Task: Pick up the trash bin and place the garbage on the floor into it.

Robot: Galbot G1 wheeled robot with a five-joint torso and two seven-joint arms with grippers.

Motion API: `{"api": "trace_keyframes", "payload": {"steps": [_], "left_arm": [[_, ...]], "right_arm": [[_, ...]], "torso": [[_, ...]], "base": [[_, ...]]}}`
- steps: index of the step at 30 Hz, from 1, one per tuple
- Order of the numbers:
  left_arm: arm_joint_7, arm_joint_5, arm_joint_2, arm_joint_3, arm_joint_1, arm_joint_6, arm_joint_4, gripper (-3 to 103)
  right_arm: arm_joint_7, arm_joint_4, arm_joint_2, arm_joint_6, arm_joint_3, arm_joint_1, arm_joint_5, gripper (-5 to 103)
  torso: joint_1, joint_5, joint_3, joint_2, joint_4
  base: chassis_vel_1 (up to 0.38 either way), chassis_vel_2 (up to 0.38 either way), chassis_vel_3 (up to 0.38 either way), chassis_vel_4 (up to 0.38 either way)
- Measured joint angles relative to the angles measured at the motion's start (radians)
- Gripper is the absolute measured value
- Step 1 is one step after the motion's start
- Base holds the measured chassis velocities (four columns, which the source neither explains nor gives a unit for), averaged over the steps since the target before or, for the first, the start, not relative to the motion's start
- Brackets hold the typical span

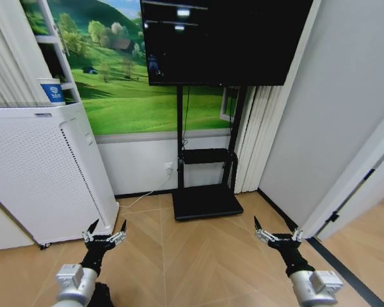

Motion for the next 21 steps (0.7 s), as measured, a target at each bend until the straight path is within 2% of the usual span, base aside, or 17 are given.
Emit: {"api": "trace_keyframes", "payload": {"steps": [21], "left_arm": [[0.000, 0.000, 0.000, 0.000, 0.000, 0.000, 0.000, 100]], "right_arm": [[0.000, 0.000, 0.000, 0.000, 0.000, 0.000, 0.000, 100]], "torso": [[0.031, 0.0000, 0.044, 0.074, -0.0001]], "base": [[0.016, 0.014, 0.014, 0.017]]}}
